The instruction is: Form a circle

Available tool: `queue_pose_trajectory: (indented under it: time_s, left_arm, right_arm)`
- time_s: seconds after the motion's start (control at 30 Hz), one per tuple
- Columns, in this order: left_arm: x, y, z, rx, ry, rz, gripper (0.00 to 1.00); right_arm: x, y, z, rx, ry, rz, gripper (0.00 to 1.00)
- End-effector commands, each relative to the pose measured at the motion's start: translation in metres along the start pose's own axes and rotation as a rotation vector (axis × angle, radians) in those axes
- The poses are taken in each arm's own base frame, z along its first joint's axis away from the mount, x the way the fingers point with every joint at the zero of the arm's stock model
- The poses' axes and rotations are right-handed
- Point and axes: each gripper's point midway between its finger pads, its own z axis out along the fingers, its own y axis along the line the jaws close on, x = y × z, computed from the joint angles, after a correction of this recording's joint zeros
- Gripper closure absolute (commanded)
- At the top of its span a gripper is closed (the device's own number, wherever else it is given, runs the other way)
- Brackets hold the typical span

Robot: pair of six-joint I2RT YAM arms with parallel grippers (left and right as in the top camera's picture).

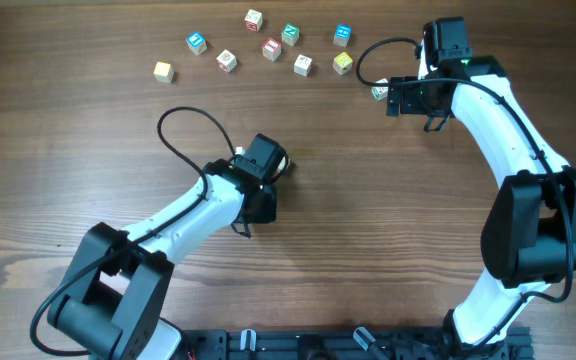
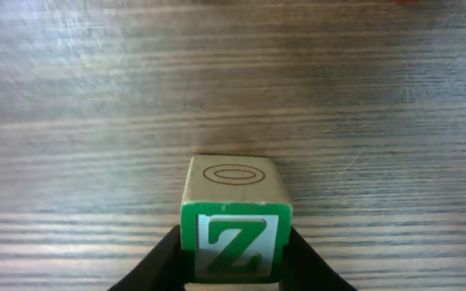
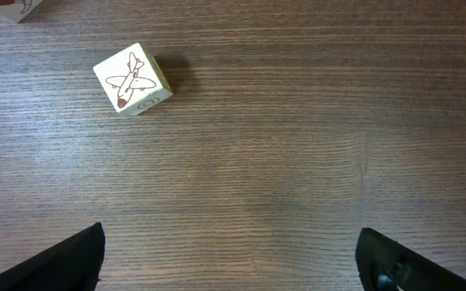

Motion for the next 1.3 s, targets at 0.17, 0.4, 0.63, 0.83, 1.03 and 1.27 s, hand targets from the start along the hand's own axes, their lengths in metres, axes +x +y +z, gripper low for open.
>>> queue_pose_trajectory:
  time_s: [0.17,0.4,0.63,0.83,1.03,1.27]
  left_arm:
    - [-0.022,0.007,0.003,-0.070,-0.099,0.222,0.67]
    - [-0.028,0.010,0.002,-0.094,-0.124,0.218,0.61]
    - [-0.036,0.005,0.001,-0.078,-0.162,0.213,0.57]
    - [-0.038,0.004,0.001,-0.074,-0.171,0.211,0.64]
    - [-0.040,0.003,0.001,-0.072,-0.177,0.210,0.64]
    - [-0.040,0.001,0.001,-0.063,-0.176,0.211,0.64]
  right_arm:
    - [-0.008,0.004,-0.011,-0.020,-0.032,-0.018,0.01]
    - [-0.008,0.004,-0.011,-0.020,-0.033,-0.018,0.00]
    - [-0.008,0.004,-0.011,-0.020,-0.032,-0.018,0.00]
    - [-0.008,0.004,-0.011,-0.020,-0.033,-0.018,0.00]
    - [-0.008,0.004,-0.011,-0.020,-0.033,-0.018,0.00]
    - [-0.008,0.004,-0.011,-0.020,-0.033,-0.018,0.00]
